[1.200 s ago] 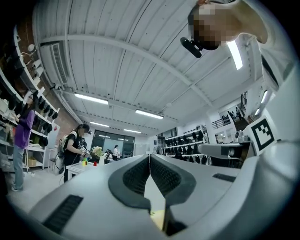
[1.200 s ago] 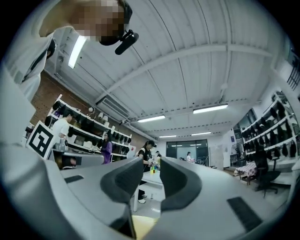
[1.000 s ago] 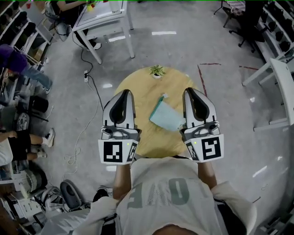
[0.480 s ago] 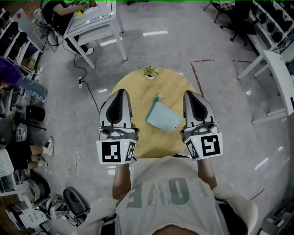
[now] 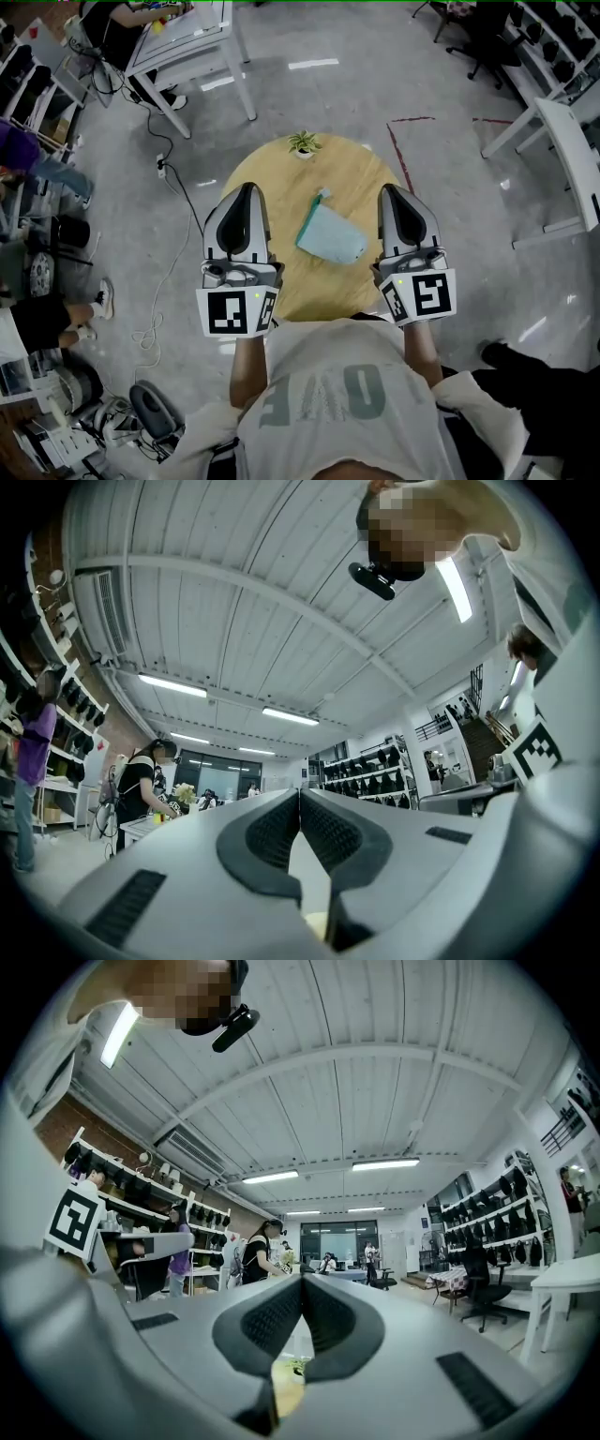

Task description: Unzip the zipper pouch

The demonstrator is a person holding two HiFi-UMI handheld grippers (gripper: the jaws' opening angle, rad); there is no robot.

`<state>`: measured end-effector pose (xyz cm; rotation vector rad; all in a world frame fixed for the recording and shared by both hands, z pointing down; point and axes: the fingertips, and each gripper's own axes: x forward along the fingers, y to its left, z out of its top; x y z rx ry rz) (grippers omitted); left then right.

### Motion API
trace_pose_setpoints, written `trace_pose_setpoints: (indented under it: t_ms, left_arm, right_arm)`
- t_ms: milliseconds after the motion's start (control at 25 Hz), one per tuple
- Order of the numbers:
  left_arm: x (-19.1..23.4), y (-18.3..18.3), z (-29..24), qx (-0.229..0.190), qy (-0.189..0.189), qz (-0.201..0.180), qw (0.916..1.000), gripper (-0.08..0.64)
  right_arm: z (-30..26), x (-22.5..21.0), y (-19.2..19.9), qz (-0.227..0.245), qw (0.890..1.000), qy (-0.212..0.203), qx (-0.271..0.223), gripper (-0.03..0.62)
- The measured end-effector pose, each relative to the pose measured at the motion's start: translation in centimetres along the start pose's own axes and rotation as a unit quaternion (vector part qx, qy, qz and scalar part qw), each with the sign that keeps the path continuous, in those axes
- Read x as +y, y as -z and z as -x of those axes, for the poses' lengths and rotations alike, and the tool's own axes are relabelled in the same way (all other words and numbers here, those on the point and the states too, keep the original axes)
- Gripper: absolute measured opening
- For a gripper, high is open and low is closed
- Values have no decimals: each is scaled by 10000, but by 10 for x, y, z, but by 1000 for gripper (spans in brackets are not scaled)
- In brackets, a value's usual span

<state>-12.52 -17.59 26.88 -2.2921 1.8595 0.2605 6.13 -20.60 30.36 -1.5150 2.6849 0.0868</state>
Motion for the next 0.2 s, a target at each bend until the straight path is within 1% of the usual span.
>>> trace_pose_setpoints:
  t_ms: [200]
  left_arm:
    - [0, 2, 0, 35, 7, -5, 10000, 28]
  right_arm:
    - [0, -4, 3, -6, 10000, 44, 42, 29]
